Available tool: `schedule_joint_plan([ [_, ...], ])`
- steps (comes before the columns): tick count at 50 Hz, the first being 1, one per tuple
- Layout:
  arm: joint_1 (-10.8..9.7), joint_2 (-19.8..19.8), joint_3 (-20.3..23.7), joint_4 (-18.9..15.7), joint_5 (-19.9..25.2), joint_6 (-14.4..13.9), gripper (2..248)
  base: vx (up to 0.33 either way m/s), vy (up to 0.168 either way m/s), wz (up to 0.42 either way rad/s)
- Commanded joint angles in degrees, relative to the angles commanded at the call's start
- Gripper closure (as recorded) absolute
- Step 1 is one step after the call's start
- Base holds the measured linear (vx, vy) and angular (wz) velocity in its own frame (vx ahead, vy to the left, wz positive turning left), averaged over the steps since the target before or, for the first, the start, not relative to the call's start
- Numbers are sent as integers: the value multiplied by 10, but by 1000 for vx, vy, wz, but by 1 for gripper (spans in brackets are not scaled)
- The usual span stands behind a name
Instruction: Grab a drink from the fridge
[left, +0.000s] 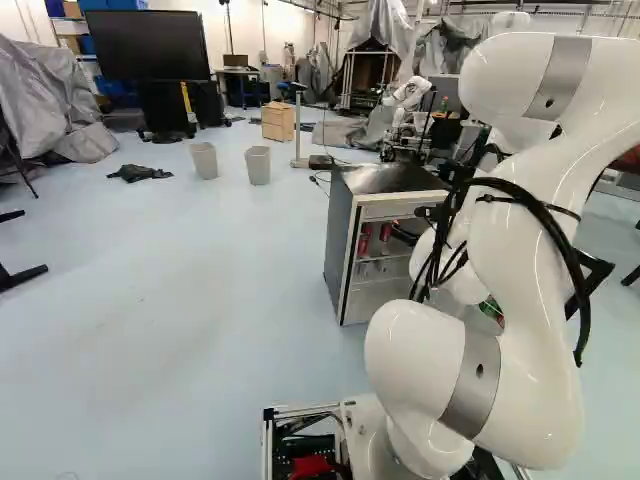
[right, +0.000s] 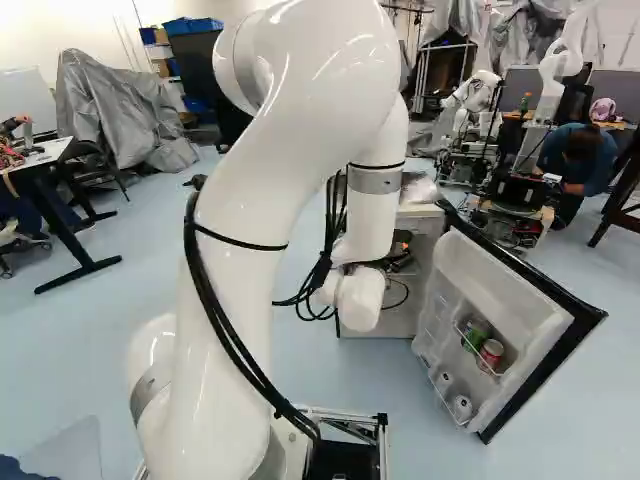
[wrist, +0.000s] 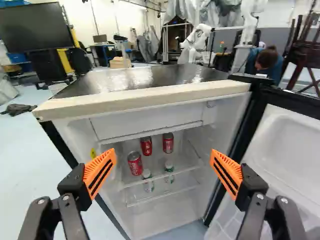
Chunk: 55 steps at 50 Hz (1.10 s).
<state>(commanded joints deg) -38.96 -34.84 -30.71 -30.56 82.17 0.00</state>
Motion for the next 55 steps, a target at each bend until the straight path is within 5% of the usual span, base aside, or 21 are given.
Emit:
schedule_joint_plan([
  [20,2,-48,-30,-71,0,0,3,0,0,0],
  [55,1,-116,-60,-76,0,0,3,0,0,0],
])
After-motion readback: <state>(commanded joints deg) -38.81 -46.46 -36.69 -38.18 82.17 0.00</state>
